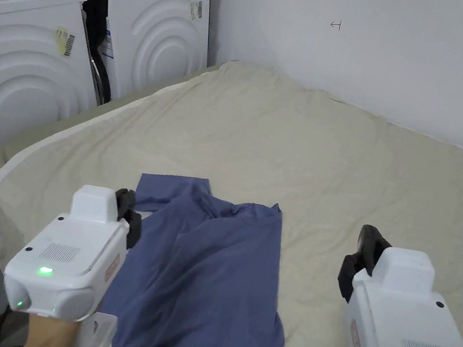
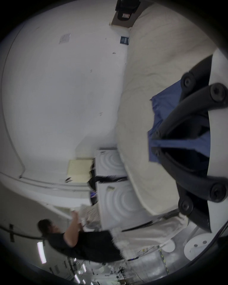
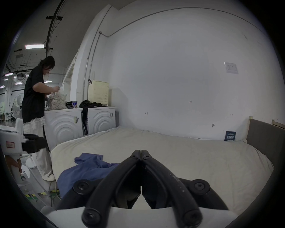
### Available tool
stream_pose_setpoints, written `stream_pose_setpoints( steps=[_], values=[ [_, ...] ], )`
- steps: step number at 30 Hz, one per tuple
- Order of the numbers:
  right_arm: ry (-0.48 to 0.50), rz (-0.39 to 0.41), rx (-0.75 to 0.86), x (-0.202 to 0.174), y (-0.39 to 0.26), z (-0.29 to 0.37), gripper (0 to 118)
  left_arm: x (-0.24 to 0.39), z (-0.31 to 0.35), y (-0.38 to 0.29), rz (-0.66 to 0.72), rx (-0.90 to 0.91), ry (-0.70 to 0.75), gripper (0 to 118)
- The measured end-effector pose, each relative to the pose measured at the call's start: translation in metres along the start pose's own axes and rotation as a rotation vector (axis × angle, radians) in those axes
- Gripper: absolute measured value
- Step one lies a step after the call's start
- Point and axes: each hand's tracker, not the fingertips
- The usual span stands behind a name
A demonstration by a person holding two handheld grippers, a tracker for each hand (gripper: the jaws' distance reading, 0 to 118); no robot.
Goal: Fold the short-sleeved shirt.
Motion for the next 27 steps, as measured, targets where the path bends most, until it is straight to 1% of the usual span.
stream_pose_setpoints(
  steps=[1, 2, 3, 4, 5, 6, 8, 11, 12, 14, 15, 16, 17, 18, 19, 20, 21, 22, 23, 24, 25, 27],
  values=[
    [-0.012, 0.006, -0.003, 0.004, -0.002, -0.001, 2, 0.002, -0.014, 0.000, 0.012, -0.048, -0.029, 24],
    [-0.026, 0.011, -0.009, 0.008, -0.003, -0.001, 2, 0.005, -0.030, -0.002, 0.027, -0.091, -0.053, 44],
    [-0.039, 0.012, -0.017, 0.013, -0.005, -0.002, 2, 0.006, -0.045, -0.003, 0.034, -0.155, -0.084, 74],
    [-0.052, 0.011, -0.026, 0.017, -0.007, -0.004, 2, 0.009, -0.061, -0.007, 0.036, -0.199, -0.111, 95],
    [-0.064, 0.007, -0.034, 0.023, -0.009, -0.005, 2, 0.012, -0.079, -0.011, 0.046, -0.235, -0.110, 112],
    [-0.078, 0.005, -0.042, 0.027, -0.011, -0.005, 2, 0.016, -0.095, -0.017, 0.036, -0.290, -0.108, 118],
    [-0.106, 0.007, -0.054, 0.037, -0.014, -0.006, 2, 0.023, -0.127, -0.029, 0.006, -0.374, -0.143, 118],
    [-0.151, 0.015, -0.075, 0.053, -0.020, -0.004, 2, 0.039, -0.168, -0.052, -0.074, -0.515, -0.145, 118],
    [-0.164, 0.017, -0.082, 0.058, -0.022, -0.004, 2, 0.045, -0.179, -0.059, -0.097, -0.545, -0.146, 115],
    [-0.196, 0.022, -0.103, 0.069, -0.028, -0.004, 2, 0.057, -0.196, -0.077, -0.144, -0.593, -0.161, 107],
    [-0.210, 0.023, -0.115, 0.074, -0.031, -0.003, 2, 0.062, -0.205, -0.085, -0.139, -0.607, -0.153, 100],
    [-0.223, 0.022, -0.124, 0.079, -0.033, -0.002, 2, 0.065, -0.213, -0.094, -0.146, -0.648, -0.154, 89],
    [-0.235, 0.019, -0.133, 0.084, -0.036, 0.000, 2, 0.068, -0.221, -0.103, -0.155, -0.700, -0.145, 81],
    [-0.246, 0.018, -0.143, 0.088, -0.038, 0.001, 2, 0.068, -0.226, -0.111, -0.149, -0.744, -0.145, 79],
    [-0.255, 0.019, -0.151, 0.092, -0.040, 0.003, 2, 0.068, -0.221, -0.111, -0.081, -0.698, -0.177, 66],
    [-0.265, 0.020, -0.157, 0.096, -0.042, 0.006, 2, 0.070, -0.216, -0.105, -0.073, -0.638, -0.111, 61],
    [-0.274, 0.020, -0.160, 0.099, -0.043, 0.008, 2, 0.071, -0.214, -0.104, -0.058, -0.655, -0.156, 57],
    [-0.282, 0.015, -0.163, 0.103, -0.045, 0.010, 2, 0.075, -0.207, -0.103, -0.077, -0.649, -0.177, 53],
    [-0.284, 0.008, -0.167, 0.106, -0.045, 0.012, 2, 0.078, -0.204, -0.102, -0.117, -0.633, -0.179, 41],
    [-0.288, 0.002, -0.169, 0.109, -0.045, 0.014, 2, 0.078, -0.203, -0.100, -0.133, -0.637, -0.185, 17],
    [-0.294, -0.004, -0.167, 0.111, -0.045, 0.017, 2, 0.078, -0.203, -0.097, -0.129, -0.639, -0.179, 7],
    [-0.302, -0.015, -0.158, 0.116, -0.042, 0.025, 2, 0.077, -0.198, -0.089, -0.090, -0.636, -0.170, 7]
  ],
)
